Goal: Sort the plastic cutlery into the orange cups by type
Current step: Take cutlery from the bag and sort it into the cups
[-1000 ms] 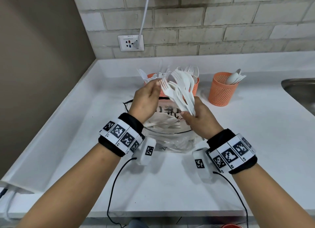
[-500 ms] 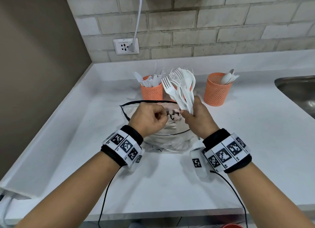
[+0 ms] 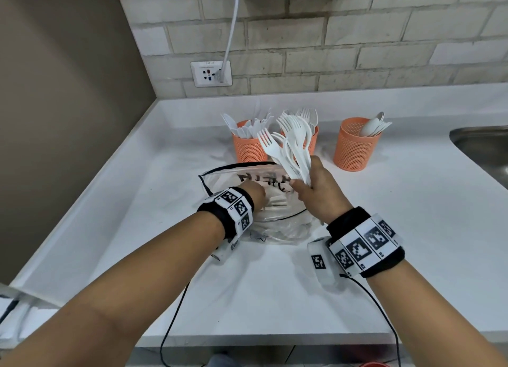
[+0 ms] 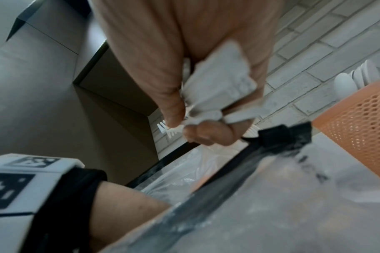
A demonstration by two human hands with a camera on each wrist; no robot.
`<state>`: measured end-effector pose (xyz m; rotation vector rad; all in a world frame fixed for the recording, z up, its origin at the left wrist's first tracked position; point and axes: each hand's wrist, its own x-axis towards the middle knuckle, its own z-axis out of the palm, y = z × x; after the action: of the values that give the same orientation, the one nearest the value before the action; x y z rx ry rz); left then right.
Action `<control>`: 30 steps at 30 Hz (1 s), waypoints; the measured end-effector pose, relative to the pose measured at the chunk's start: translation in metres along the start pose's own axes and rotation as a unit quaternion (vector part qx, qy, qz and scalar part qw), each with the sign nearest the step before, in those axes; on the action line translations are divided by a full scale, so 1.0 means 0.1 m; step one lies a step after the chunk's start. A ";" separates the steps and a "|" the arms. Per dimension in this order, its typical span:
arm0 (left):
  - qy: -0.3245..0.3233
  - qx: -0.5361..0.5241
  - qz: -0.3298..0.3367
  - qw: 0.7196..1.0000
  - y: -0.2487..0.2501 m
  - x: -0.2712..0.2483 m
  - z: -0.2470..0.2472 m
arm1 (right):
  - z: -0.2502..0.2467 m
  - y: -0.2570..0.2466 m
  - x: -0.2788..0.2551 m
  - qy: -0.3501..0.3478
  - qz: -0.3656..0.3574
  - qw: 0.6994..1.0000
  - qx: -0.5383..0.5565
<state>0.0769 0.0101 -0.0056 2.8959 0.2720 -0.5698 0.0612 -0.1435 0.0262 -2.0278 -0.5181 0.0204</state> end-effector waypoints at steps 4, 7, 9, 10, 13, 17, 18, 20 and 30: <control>-0.017 0.078 0.017 0.997 -0.03 0.02 0.00 | 0.01 -0.01 -0.01 -0.006 0.006 1.000 -0.002; 0.010 0.036 0.025 0.999 -0.08 -0.05 -0.04 | 0.01 0.01 -0.01 -0.007 0.006 1.000 0.000; 0.065 -0.008 0.040 0.997 -0.10 -0.16 -0.12 | 0.00 0.02 -0.02 -0.011 0.007 1.000 -0.002; 0.100 -0.025 0.045 0.994 -0.10 -0.22 -0.17 | 0.00 0.02 -0.01 -0.015 0.009 1.000 -0.005; 0.166 -0.067 0.068 0.981 -0.06 -0.43 -0.29 | 0.00 0.04 -0.01 -0.015 0.008 1.000 -0.018; 0.253 -0.173 0.118 0.945 -0.04 -0.72 -0.49 | 0.02 0.04 0.00 0.003 -0.016 0.999 -0.031; 0.285 -0.206 0.125 0.928 -0.04 -0.75 -0.55 | 0.03 0.03 0.00 0.005 -0.021 0.999 -0.029; 0.335 -0.287 0.124 0.889 -0.04 -0.76 -0.61 | 0.03 0.01 0.00 0.000 -0.025 1.000 -0.011; 0.396 -0.470 0.088 0.784 0.02 -0.53 -0.62 | 0.06 -0.04 -0.02 -0.046 0.002 0.993 0.106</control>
<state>0.0514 0.0132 0.0717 1.9401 0.2687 0.6887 0.0565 -0.1378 0.0267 -1.8260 -0.5461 0.1651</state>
